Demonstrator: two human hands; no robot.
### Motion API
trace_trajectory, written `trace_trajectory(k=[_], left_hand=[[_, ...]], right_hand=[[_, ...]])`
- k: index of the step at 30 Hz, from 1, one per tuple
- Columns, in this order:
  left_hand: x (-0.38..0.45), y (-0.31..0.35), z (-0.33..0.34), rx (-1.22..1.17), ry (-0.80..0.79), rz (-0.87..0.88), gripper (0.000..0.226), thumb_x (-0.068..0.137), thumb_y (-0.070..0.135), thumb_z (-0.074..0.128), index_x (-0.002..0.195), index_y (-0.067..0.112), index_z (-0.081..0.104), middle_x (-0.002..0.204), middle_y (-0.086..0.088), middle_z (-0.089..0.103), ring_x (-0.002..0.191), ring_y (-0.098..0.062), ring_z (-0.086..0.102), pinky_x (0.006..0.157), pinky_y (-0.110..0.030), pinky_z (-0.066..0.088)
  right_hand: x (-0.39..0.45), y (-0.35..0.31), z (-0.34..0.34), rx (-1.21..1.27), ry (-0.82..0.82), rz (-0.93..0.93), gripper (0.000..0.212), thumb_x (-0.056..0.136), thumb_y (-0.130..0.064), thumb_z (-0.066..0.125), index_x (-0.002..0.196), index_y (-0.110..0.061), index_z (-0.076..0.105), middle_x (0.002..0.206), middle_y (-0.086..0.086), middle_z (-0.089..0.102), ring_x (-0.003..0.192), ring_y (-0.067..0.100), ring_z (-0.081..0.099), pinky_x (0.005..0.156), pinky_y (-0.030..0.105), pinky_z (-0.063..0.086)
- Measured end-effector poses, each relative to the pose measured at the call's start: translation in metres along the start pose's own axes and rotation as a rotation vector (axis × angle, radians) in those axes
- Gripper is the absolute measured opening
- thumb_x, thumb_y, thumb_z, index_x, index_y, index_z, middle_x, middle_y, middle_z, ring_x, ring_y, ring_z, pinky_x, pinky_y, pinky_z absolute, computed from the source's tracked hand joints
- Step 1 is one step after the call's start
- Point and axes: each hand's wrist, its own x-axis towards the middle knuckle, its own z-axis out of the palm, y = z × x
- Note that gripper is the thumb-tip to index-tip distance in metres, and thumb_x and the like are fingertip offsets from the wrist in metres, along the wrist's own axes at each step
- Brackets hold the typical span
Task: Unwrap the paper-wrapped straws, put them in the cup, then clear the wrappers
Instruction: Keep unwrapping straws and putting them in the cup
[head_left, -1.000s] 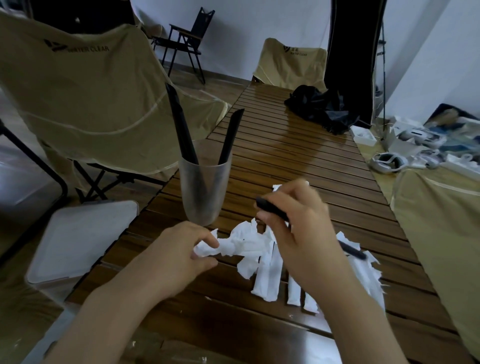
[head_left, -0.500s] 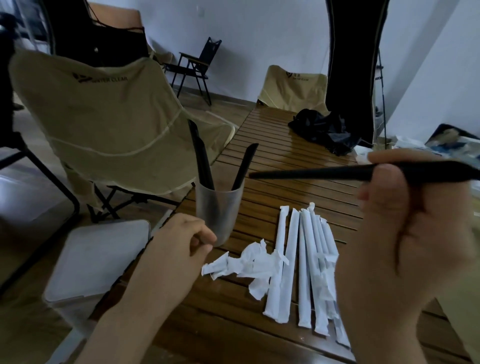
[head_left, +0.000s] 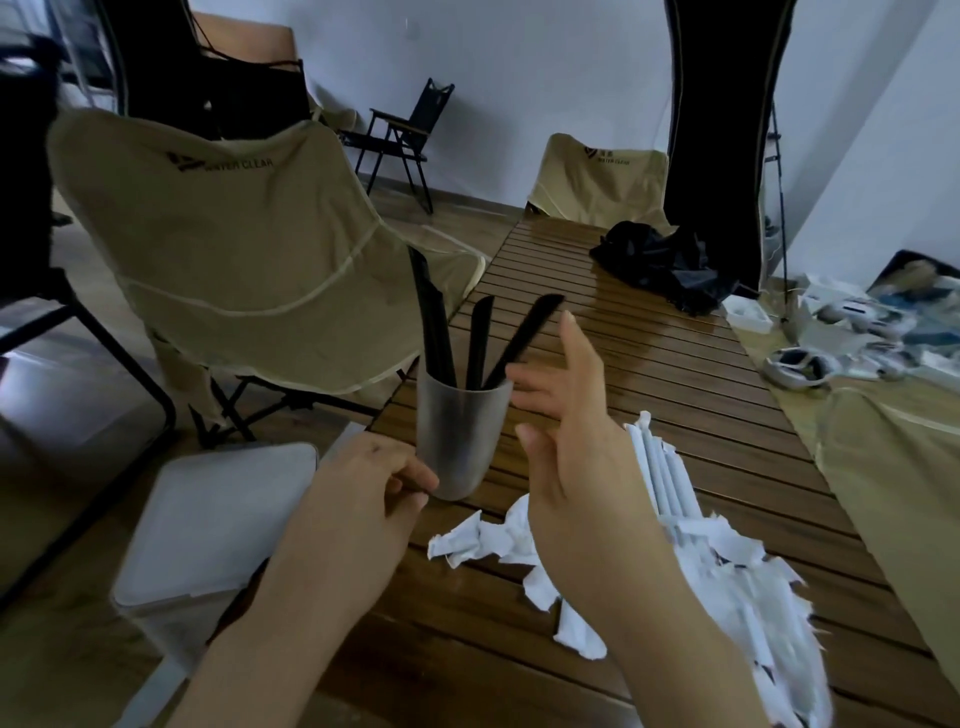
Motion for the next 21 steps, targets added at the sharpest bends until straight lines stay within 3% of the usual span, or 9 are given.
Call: trace_trajectory(k=[2, 4, 7, 9, 11, 13, 17, 21], left_hand=[[0.000, -0.001, -0.001, 0.007, -0.013, 0.005, 0.015, 0.088, 0.021, 0.065, 0.093, 0.035, 0.067, 0.108, 0.021, 0.053, 0.091, 0.002, 0.053, 0.067, -0.008, 0.037], [0.000, -0.002, -0.001, 0.010, -0.030, 0.012, 0.016, 0.087, 0.021, 0.066, 0.092, 0.035, 0.067, 0.107, 0.021, 0.054, 0.089, 0.002, 0.054, 0.066, -0.008, 0.037], [-0.001, -0.003, 0.001, 0.015, -0.070, 0.017, 0.015, 0.088, 0.022, 0.065, 0.094, 0.035, 0.066, 0.107, 0.021, 0.055, 0.090, 0.003, 0.053, 0.068, -0.009, 0.039], [-0.002, 0.000, 0.003, 0.018, -0.096, 0.022, 0.014, 0.088, 0.023, 0.064, 0.095, 0.035, 0.065, 0.108, 0.020, 0.056, 0.089, 0.003, 0.054, 0.069, -0.010, 0.041], [-0.004, 0.007, 0.008, 0.035, -0.122, 0.031, 0.013, 0.089, 0.024, 0.064, 0.095, 0.035, 0.064, 0.108, 0.020, 0.055, 0.088, 0.003, 0.055, 0.069, -0.009, 0.041], [-0.006, 0.015, 0.015, 0.045, -0.162, 0.040, 0.011, 0.090, 0.026, 0.062, 0.096, 0.035, 0.063, 0.112, 0.019, 0.054, 0.090, 0.001, 0.056, 0.071, -0.008, 0.041], [-0.006, 0.028, 0.029, 0.076, -0.249, 0.046, 0.015, 0.093, 0.030, 0.058, 0.106, 0.034, 0.065, 0.124, 0.015, 0.051, 0.102, -0.004, 0.057, 0.084, -0.013, 0.046], [0.000, 0.032, 0.038, 0.111, -0.280, 0.049, 0.019, 0.095, 0.033, 0.055, 0.112, 0.034, 0.063, 0.130, 0.015, 0.049, 0.109, -0.005, 0.055, 0.086, -0.010, 0.043]], right_hand=[[-0.002, 0.006, -0.002, -0.049, -0.016, 0.002, 0.086, 0.091, -0.002, 0.050, 0.149, -0.037, -0.003, 0.135, -0.013, 0.046, 0.101, -0.010, 0.051, 0.086, 0.011, 0.044], [-0.005, 0.015, -0.004, -0.042, 0.009, 0.013, 0.077, 0.094, -0.002, 0.045, 0.148, -0.041, 0.006, 0.130, -0.019, 0.045, 0.092, -0.021, 0.050, 0.070, 0.004, 0.044], [-0.006, 0.044, -0.009, -0.311, 0.093, 0.000, 0.064, 0.093, -0.004, 0.049, 0.144, -0.034, 0.023, 0.130, -0.014, 0.043, 0.093, -0.003, 0.052, 0.066, 0.010, 0.042], [-0.006, 0.068, -0.011, -0.451, 0.129, 0.130, 0.044, 0.092, -0.007, 0.052, 0.132, -0.022, 0.041, 0.116, -0.006, 0.048, 0.084, 0.005, 0.051, 0.067, 0.015, 0.044], [-0.009, 0.090, -0.007, -0.550, 0.093, 0.301, 0.030, 0.093, -0.012, 0.055, 0.122, -0.017, 0.050, 0.114, -0.001, 0.053, 0.089, 0.012, 0.055, 0.075, 0.022, 0.048], [-0.013, 0.104, 0.001, -0.618, 0.042, 0.398, 0.027, 0.093, -0.018, 0.055, 0.120, -0.015, 0.050, 0.116, 0.002, 0.054, 0.096, 0.017, 0.057, 0.077, 0.025, 0.048], [-0.015, 0.114, 0.015, -0.672, 0.033, 0.438, 0.029, 0.092, -0.018, 0.055, 0.118, -0.016, 0.042, 0.113, 0.001, 0.053, 0.093, 0.017, 0.059, 0.066, 0.023, 0.042], [-0.016, 0.123, 0.019, -0.726, 0.060, 0.482, 0.027, 0.091, -0.019, 0.056, 0.113, -0.017, 0.040, 0.112, 0.004, 0.048, 0.097, 0.019, 0.054, 0.073, 0.025, 0.042]])
